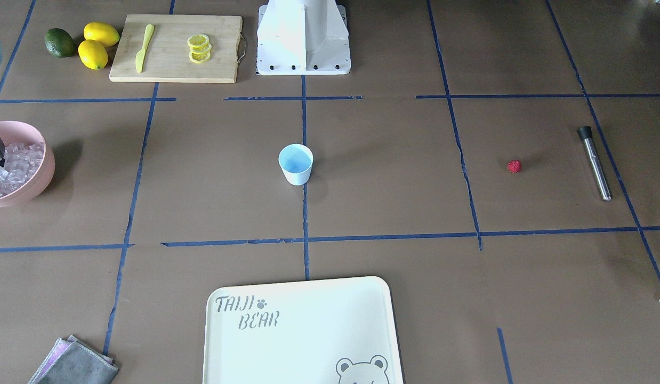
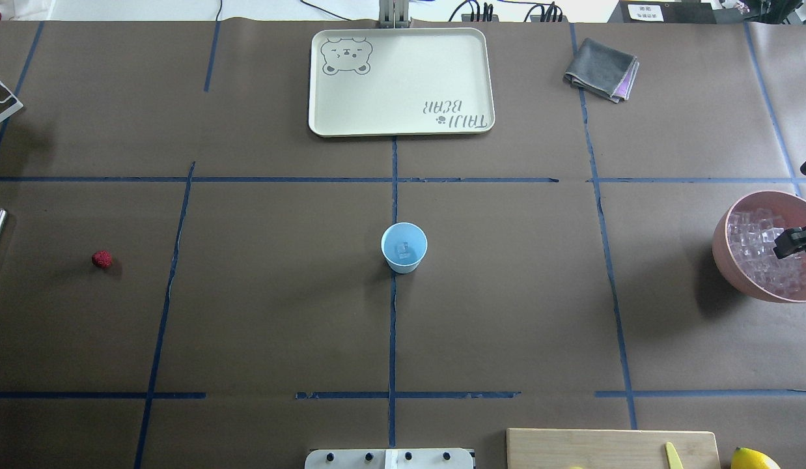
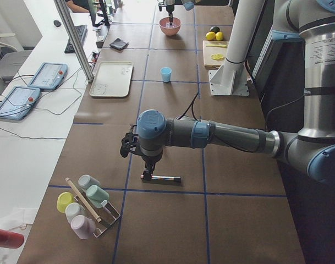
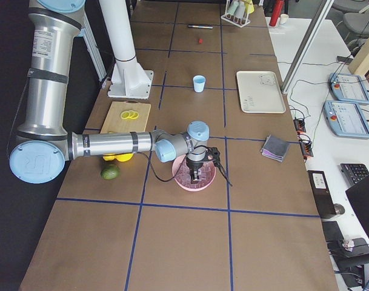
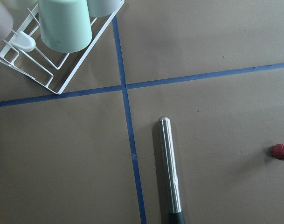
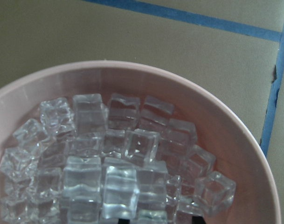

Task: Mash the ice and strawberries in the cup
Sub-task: 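Lower the right gripper into the bowl and grasp another ice cube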

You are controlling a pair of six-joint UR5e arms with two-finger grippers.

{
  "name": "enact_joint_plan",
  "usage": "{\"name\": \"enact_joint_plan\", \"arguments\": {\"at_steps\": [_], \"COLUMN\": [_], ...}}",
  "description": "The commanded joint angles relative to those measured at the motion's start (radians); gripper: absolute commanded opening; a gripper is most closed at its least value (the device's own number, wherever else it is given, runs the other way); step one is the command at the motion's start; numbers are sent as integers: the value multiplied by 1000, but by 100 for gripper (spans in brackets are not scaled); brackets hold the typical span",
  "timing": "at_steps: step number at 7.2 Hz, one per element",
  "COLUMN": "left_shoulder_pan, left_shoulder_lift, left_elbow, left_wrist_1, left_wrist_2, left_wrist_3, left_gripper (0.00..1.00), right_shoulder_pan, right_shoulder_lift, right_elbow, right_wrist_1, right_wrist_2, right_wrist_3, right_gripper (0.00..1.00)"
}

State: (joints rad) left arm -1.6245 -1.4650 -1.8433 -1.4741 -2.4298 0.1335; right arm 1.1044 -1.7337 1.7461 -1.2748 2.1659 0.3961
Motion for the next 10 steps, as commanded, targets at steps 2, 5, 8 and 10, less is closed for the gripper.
{"name": "enact_joint_plan", "arguments": {"at_steps": [2, 5, 8, 10], "left_shoulder_pan": [0, 0, -2, -2], "left_shoulder_lift": [0, 0, 2, 2], "left_elbow": [-5, -7, -8, -8], "left_wrist_1": [0, 0, 0, 0], "left_wrist_2": [0, -2, -3, -3], "left_wrist_3": [0, -15, -17, -17], "left_gripper": [100, 100, 100, 100], "right_shoulder_pan": [0, 2, 12, 14], "right_shoulder_lift": [-4, -6, -72, -15], "right_elbow": [4, 10, 241, 387], "right_wrist_1": [0, 0, -174, -357], "right_wrist_2": [5, 3, 2, -11], "right_wrist_3": [1, -2, -5, -2], "right_gripper": [53, 0, 0, 0]}}
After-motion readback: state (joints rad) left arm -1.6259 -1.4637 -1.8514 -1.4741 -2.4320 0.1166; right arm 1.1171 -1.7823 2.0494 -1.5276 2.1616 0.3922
